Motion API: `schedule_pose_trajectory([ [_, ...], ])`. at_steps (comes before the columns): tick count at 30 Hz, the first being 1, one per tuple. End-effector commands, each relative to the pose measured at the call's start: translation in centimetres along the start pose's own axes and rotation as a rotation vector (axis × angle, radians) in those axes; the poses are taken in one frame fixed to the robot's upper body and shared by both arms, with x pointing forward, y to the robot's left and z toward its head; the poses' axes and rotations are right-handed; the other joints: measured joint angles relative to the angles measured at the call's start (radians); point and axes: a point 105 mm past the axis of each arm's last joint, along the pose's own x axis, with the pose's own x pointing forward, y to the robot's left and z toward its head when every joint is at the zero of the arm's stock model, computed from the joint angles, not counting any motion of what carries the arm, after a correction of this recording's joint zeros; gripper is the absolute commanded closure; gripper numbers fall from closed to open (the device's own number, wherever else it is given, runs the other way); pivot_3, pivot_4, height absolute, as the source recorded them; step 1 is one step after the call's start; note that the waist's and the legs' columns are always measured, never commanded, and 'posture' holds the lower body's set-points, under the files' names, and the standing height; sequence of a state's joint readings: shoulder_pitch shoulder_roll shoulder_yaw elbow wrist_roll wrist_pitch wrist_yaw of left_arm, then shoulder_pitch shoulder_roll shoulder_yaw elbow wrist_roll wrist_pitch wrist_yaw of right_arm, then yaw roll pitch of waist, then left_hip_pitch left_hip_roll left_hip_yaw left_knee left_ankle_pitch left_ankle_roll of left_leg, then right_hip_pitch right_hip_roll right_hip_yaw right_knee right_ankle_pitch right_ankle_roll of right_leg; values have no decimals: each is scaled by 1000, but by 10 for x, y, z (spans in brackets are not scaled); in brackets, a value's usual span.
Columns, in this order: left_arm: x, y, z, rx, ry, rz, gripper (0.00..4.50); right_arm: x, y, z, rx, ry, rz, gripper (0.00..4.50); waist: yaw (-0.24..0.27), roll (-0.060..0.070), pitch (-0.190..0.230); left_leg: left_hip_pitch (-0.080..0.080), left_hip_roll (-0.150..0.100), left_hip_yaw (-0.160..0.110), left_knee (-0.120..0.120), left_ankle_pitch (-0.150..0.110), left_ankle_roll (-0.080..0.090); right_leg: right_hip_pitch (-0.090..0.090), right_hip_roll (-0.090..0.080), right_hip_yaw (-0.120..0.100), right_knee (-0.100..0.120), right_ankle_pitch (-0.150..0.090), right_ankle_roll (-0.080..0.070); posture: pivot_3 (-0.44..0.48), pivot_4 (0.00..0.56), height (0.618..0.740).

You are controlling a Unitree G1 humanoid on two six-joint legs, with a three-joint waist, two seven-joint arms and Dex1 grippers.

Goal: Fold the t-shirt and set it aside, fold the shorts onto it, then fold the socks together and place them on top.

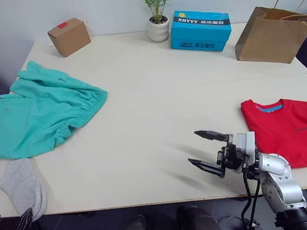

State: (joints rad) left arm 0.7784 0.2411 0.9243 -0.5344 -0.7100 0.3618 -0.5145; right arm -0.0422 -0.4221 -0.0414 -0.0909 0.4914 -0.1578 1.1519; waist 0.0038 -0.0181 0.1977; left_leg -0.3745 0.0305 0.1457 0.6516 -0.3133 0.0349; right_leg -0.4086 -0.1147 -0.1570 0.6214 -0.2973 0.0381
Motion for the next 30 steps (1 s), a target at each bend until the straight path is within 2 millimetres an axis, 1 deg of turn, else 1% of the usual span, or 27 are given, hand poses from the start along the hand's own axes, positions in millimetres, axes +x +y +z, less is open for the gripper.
schedule_pose_trajectory([
  [1,0,-21,10,11,70,-103,0,2,-7,9,-8,-62,-92,30,-3,-1,-1,0,0,0,0,0,-1,0,0,0,0,0,-1,0,150,740],
  [4,29,-24,30,75,54,-111,0,5,-12,4,-19,-71,-140,30,1,1,0,0,1,0,-1,1,-2,-1,1,-1,2,-1,-2,0,150,740],
  [6,63,-32,47,182,51,-145,0,14,-10,5,-32,-92,-134,30,10,1,0,0,0,-1,-1,2,-3,-2,1,-1,4,-1,-2,0,150,740],
  [7,83,-35,53,276,73,-146,0,18,-8,6,-35,-100,-130,30,18,1,0,0,0,-1,0,3,-3,-2,1,-1,6,-1,-2,0,150,740],
  [9,113,-46,60,411,115,-172,0,22,-4,5,-40,-104,-102,30,19,0,-1,0,0,-1,0,5,-4,-1,1,-1,7,-1,-2,0,150,740],
  [11,142,-56,69,443,89,-176,0,25,1,4,-48,-98,-76,30,17,0,-2,1,0,0,-1,5,-5,-1,1,0,6,0,-2,0,150,740],
  [12,155,-57,74,465,79,-160,0,26,2,3,-47,-99,-77,30,16,2,-2,0,0,1,-1,7,-8,-2,1,0,6,0,-2,0,150,740],
  [15,184,-59,83,574,85,-152,0,28,3,4,-53,-104,-85,30,-4,0,-3,0,0,2,-4,8,-7,-2,2,0,7,0,-1,0,150,740],
  [16,191,-59,83,589,97,-164,0,29,4,4,-55,-102,-82,30,-9,0,-3,0,0,2,-4,9,-7,-2,3,0,7,0,-1,0,150,740],
  [18,202,-57,77,621,170,-198,0,31,4,2,-61,-85,-72,30,-13,0,-3,-1,1,3,-4,10,-8,-3,4,0,7,-1,-1,0,150,740],
  [19,206,-56,71,654,216,-219,0,30,0,3,-64,-87,-93,30,-18,0,-3,-1,2,4,-4,10,-9,-3,6,0,7,-1,-1,0,150,740],
  [21,217,-49,72,715,230,-205,396,31,-3,3,-72,-78,-93,0,-23,0,-3,0,2,4,-4,10,-10,-3,6,0,7,-1,-1,0,150,740],
  [22,219,-48,71,733,251,-214,593,31,-3,2,-84,-65,-76,0,-25,0,-3,0,2,4,-4,11,-10,-3,6,0,7,-1,-1,0,150,740],
  [23,221,-49,74,763,248,-222,853,31,-3,3,-95,-55,-64,0,-24,0,-3,0,2,4,-4,11,-10,-3,5,0,7,-1,-1,0,150,740],
  [26,225,-62,87,746,225,-286,1778,31,-8,9,-113,-44,-73,0,-24,0,-3,1,2,3,-3,11,-11,-3,4,1,7,-1,-2,0,150,740],
  [30,226,-80,95,723,197,-396,3035,29,-8,10,-120,-31,-94,0,-24,0,-3,1,2,3,-3,12,-12,-4,4,1,9,-2,-2,0,150,740],
])
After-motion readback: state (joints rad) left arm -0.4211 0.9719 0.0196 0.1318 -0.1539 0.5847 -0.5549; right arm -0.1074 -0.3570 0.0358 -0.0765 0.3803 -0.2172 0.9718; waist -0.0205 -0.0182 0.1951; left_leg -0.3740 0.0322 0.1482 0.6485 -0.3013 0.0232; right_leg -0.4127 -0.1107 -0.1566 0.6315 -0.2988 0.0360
